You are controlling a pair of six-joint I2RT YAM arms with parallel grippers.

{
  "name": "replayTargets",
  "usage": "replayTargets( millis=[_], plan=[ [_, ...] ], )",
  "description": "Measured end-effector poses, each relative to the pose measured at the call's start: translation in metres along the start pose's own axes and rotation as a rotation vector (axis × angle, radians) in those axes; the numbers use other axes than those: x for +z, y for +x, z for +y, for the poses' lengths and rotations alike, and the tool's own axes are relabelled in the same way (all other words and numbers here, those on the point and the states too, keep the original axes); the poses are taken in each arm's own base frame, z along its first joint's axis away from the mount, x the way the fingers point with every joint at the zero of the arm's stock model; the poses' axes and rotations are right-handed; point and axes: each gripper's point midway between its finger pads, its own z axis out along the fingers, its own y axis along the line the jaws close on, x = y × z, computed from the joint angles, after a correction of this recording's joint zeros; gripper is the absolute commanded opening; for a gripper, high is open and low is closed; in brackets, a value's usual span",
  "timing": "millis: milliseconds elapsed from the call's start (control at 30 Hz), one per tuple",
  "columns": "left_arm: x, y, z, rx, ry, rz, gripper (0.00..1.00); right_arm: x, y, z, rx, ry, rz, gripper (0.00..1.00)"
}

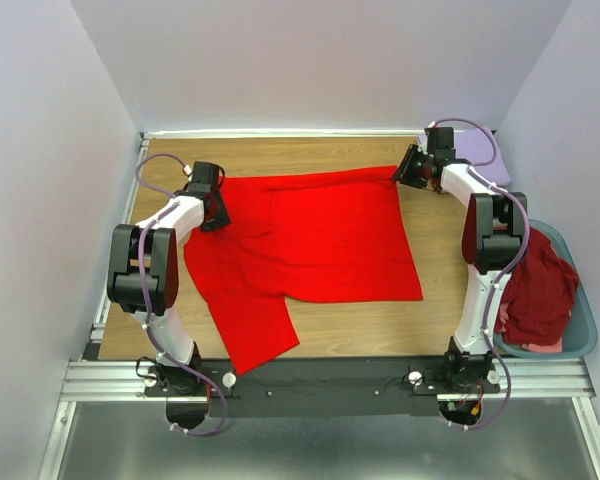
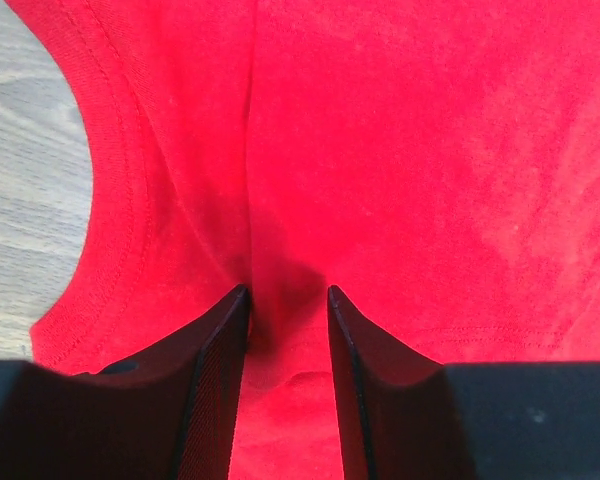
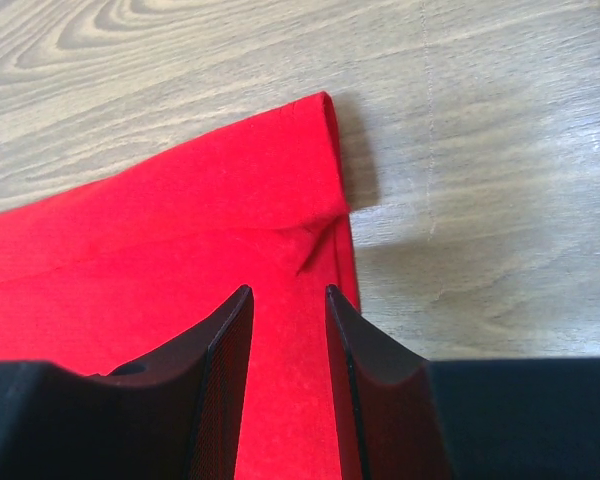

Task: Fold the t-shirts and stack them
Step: Fold the tshirt

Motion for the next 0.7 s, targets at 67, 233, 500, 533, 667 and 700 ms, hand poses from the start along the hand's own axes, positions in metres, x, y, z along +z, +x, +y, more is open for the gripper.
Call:
replayTargets(
  millis=[67,233,500,533,667,700],
  plan=[
    [0.000,0.000,-0.001,0.000,0.006,0.002,0.44,0.000,0.000,0.000,0.000,0.000,0.000,0.42],
    [-0.003,-0.004,-0.004,0.000,0.015,0.000,0.44,0.000,0.000,0.000,0.000,0.000,0.000,0.42],
    [-0.009,-0.014,-0.012,0.003,0.034,-0.023,0.40,-0.001,-0.007,0.003,-0.003,-0.007,-0.015,0.42],
    [-0.009,-0.013,-0.012,0.003,0.036,-0.022,0.39,-0.001,-0.007,0.003,-0.003,-0.007,-0.015,0.42],
    [-0.009,-0.012,-0.013,0.006,0.038,-0.019,0.32,-0.001,-0.007,0.003,-0.003,-0.006,-0.016,0.42],
    [-0.009,-0.012,-0.013,0.007,0.039,-0.018,0.30,-0.001,-0.007,0.003,-0.002,-0.006,-0.016,0.42]
  ],
)
